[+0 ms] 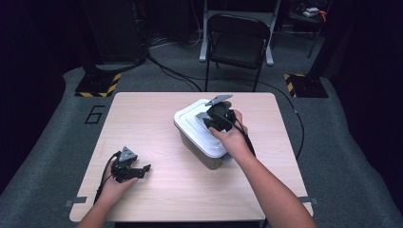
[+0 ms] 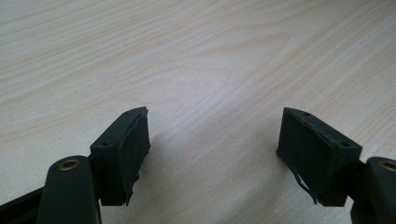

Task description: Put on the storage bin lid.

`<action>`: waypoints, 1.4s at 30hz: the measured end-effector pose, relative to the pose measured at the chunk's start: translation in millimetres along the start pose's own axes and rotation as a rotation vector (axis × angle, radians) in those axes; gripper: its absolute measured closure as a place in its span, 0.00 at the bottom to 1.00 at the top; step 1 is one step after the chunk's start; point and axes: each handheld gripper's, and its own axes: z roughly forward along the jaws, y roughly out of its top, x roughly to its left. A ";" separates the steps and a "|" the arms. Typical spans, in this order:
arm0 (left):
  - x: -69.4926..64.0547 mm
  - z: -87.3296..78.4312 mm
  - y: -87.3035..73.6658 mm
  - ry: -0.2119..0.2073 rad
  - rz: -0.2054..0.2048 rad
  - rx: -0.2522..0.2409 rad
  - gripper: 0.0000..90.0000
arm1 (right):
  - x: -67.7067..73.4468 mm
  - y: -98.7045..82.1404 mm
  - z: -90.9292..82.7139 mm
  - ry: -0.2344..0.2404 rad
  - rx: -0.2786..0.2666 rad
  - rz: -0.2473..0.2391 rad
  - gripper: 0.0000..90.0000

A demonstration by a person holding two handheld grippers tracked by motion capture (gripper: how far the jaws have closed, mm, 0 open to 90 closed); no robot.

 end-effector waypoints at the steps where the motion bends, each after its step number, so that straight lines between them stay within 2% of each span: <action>1: 0.0 -0.1 0.0 0.001 0.000 0.000 0.28 | -0.4 -0.1 1.2 0.004 -0.010 -0.017 0.74; 8: -0.1 0.0 0.0 0.001 -0.001 0.000 0.28 | 3.0 -2.4 4.9 0.008 -0.004 -0.010 0.74; 17: -0.1 -0.1 0.0 0.001 0.000 0.000 0.28 | 0.6 -7.9 7.2 0.016 -0.001 -0.014 0.74; 30: -0.3 -0.1 -0.2 0.000 -0.003 0.000 0.28 | -0.5 -12.5 7.5 0.023 -0.019 -0.006 0.74; 31: -0.3 -0.2 -0.2 0.000 -0.002 0.000 0.28 | -1.5 -12.2 8.0 0.025 -0.019 -0.018 0.73; 34: -0.1 -0.2 -0.1 0.000 0.000 0.000 0.28 | -2.5 -12.3 7.8 0.029 -0.012 -0.006 0.62; 35: -0.2 -0.2 -0.1 0.000 0.000 0.000 0.28 | -2.5 -12.3 7.8 0.029 -0.012 -0.006 0.62; 39: -0.5 -0.1 -0.2 0.000 -0.005 -0.001 0.28 | -4.7 -11.5 3.5 0.029 -0.035 0.018 0.55; 42: -0.2 -0.2 -0.2 0.000 0.000 -0.001 0.28 | -6.3 -12.0 -2.1 0.032 -0.033 0.049 0.50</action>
